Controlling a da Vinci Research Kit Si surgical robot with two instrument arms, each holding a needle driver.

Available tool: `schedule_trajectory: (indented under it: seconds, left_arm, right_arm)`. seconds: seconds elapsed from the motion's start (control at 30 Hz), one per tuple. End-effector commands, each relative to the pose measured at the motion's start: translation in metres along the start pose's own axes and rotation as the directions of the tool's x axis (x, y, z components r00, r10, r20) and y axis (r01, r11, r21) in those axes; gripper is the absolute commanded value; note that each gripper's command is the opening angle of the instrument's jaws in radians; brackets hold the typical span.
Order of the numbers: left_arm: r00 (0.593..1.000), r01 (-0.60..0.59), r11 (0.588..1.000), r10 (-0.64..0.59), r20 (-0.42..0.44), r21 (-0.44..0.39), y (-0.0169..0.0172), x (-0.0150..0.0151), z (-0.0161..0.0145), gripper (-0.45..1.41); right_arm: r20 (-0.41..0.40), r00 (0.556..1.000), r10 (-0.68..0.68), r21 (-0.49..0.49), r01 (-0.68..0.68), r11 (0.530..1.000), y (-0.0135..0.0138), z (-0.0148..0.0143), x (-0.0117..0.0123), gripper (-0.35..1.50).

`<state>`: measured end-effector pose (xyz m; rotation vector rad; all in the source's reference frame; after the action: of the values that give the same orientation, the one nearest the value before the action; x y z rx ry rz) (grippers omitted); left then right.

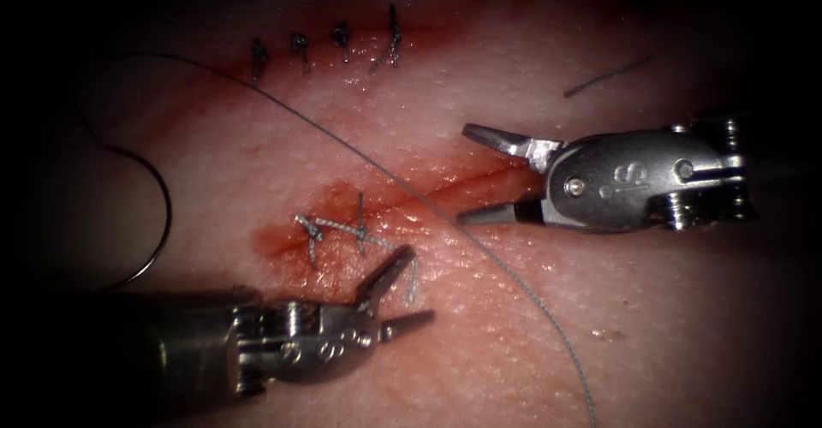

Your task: Wound Closure

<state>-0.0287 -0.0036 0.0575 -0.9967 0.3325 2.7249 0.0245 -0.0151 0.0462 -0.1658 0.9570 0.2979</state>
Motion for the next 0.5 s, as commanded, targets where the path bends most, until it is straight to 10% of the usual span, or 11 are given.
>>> schedule_trajectory:
  seconds: [0.03,0.2,0.3,0.5]
  left_arm:
    - [1.0,-0.001,1.0,0.001,0.001,-0.001,0.0006,-0.0002,0.0007,0.52]
    - [1.0,-0.006,1.0,0.006,0.015,-0.01,0.0004,-0.0014,0.0012,0.26]
    - [1.0,-0.011,0.999,0.012,0.024,-0.04,0.0006,-0.0021,0.0013,-0.45]
    - [0.999,-0.039,0.997,0.04,0.009,-0.061,0.0003,-0.0015,0.0006,-0.45]
  right_arm:
    - [0.001,1.0,0.003,0.003,-0.003,1.0,-0.0007,0.0009,-0.0001,1.23]
    - [0.005,1.0,0.001,0.004,-0.001,1.0,-0.001,0.0011,-0.0001,1.21]
    - [0.005,1.0,0.0,0.004,0.0,1.0,-0.001,0.0011,-0.0002,1.18]
    - [0.009,1.0,0.002,0.006,-0.002,1.0,-0.0012,0.0013,-0.0005,1.15]
